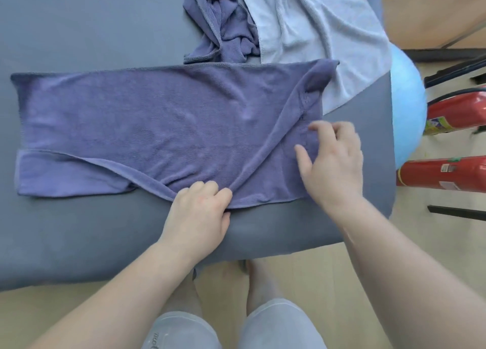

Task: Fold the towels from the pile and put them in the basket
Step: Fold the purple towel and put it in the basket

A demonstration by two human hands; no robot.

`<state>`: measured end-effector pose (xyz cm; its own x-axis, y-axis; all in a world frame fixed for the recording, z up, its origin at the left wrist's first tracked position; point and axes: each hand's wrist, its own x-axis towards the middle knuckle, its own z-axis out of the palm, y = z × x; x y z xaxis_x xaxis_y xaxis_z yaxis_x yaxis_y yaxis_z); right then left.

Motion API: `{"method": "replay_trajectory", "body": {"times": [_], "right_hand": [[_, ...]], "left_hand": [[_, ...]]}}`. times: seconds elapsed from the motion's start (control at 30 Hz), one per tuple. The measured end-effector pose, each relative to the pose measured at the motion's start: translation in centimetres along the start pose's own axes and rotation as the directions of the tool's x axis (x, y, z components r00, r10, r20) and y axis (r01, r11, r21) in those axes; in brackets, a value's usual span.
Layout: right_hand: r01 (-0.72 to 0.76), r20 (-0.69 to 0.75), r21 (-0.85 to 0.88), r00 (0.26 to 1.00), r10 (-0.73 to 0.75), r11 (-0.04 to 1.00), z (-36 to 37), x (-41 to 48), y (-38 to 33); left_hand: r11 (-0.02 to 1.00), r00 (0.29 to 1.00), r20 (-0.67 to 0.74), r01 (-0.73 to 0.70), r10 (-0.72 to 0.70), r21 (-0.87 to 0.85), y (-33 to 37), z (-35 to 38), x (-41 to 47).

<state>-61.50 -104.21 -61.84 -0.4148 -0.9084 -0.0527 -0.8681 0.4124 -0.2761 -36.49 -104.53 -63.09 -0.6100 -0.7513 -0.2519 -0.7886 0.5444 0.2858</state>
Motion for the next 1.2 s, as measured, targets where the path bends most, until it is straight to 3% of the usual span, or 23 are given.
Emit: {"method": "replay_trajectory", "body": {"times": [0.1, 0.17, 0.33, 0.7, 0.83, 0.9, 0.97, 1.07, 1.2], "right_hand": [[-0.175, 0.057, -0.030, 0.983, 0.176, 0.984, 0.8, -2.7, 2.0], [-0.175, 0.091, -0.090, 0.979, 0.183, 0.980, 0.9, -3.2, 2.5], [-0.164, 0.183, -0.034, 0.969, 0.167, 0.986, 0.2, -3.5, 2.8], [-0.328, 0.267, -0.076, 0.903, 0.336, 0.942, -2.3, -8.3, 7.0], [-0.371, 0.271, -0.092, 0.884, 0.381, 0.924, -2.4, -8.7, 7.9], [-0.325, 0.214, -0.125, 0.914, 0.345, 0.938, -2.3, -8.9, 7.9], [-0.262, 0.126, -0.144, 0.952, 0.280, 0.954, -2.1, -8.5, 7.5], [-0.173, 0.072, -0.026, 0.982, 0.174, 0.985, -2.1, -5.5, 6.0], [-0.242, 0.101, 0.215, 0.969, 0.225, 0.946, -2.1, 1.8, 4.3]], "left_hand": [[1.000, 1.000, -0.030, 0.005, -0.005, 0.000, 0.0, 0.3, -0.3], [1.000, 0.999, -0.049, -0.004, 0.005, 0.014, 0.1, 0.4, -0.4], [0.988, 0.998, -0.041, -0.031, 0.037, 0.153, 0.1, -0.2, 0.0], [0.996, 0.957, 0.288, -0.055, 0.031, 0.077, 3.2, -0.3, -1.0], [0.998, 0.922, 0.384, 0.039, -0.053, 0.045, 3.9, 0.0, -1.8], [0.998, 0.917, 0.395, 0.050, -0.058, 0.031, 4.1, -0.5, -2.2], [0.998, 0.929, 0.366, 0.062, -0.060, 0.008, 4.1, -0.7, -2.6], [1.000, 0.985, 0.171, 0.023, -0.020, -0.016, 4.3, -0.7, -2.0], [0.999, 0.998, -0.034, 0.050, -0.050, 0.013, 4.8, -1.5, 2.3]]}}
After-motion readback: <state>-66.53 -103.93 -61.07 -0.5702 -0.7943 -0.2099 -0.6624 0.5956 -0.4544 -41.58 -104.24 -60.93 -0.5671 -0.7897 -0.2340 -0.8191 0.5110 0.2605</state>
